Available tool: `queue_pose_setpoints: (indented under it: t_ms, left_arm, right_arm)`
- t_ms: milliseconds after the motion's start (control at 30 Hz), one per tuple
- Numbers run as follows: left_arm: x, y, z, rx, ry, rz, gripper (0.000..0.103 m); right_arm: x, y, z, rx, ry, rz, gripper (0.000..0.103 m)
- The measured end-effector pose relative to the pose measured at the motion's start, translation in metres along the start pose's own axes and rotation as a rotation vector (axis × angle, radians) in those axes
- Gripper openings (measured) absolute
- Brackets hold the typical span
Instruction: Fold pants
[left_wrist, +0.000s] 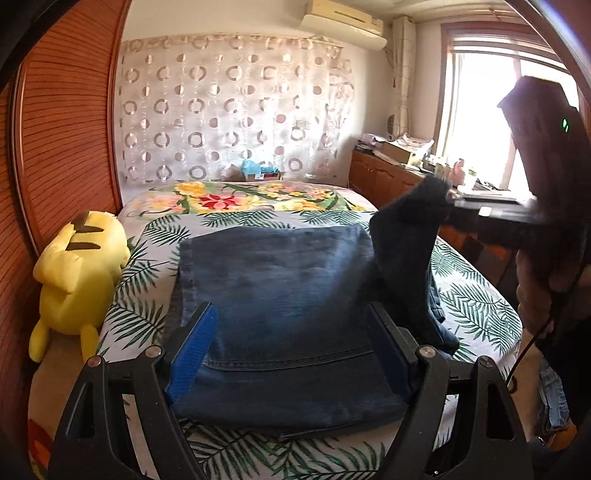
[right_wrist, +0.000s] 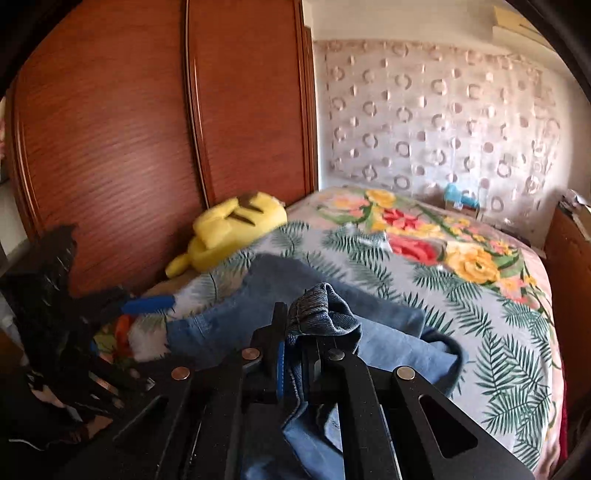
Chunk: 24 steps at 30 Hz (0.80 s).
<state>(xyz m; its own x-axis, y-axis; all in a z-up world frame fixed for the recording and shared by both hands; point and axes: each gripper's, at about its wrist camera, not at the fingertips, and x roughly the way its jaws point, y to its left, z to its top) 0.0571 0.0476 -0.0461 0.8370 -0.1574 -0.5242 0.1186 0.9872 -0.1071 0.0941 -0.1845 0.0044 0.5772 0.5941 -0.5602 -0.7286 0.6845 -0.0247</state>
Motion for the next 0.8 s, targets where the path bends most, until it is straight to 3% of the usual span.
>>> queue_pose_setpoints:
  t_ms: [100, 167, 333, 600, 700, 800]
  left_arm:
    - [0.003, 0.004, -0.002, -0.013, 0.002, 0.004, 0.082]
    - [0.002, 0.004, -0.003, -0.018, 0.003, 0.006, 0.082]
    - [0.005, 0.001, -0.005, -0.006, 0.010, 0.005, 0.082]
    - [0.023, -0.001, -0.009, 0.038, 0.051, 0.004, 0.081]
    - [0.035, -0.001, -0.011, 0.066, 0.089, -0.020, 0.069]
    - [0.047, -0.002, -0.016, 0.099, 0.140, -0.023, 0.064]
  right_arm:
    - [0.013, 0.001, 0.002, 0.007, 0.033, -0.003, 0.029]
    - [0.016, 0.002, 0.005, 0.010, 0.036, -0.003, 0.048]
    - [0.007, 0.004, 0.006, 0.021, 0.024, -0.017, 0.049]
    - [0.014, -0.015, -0.028, 0.094, 0.071, -0.110, 0.050]
    - [0.019, -0.023, -0.038, 0.144, 0.094, -0.124, 0.050]
    - [0.026, -0.029, -0.046, 0.189, 0.121, -0.123, 0.050]
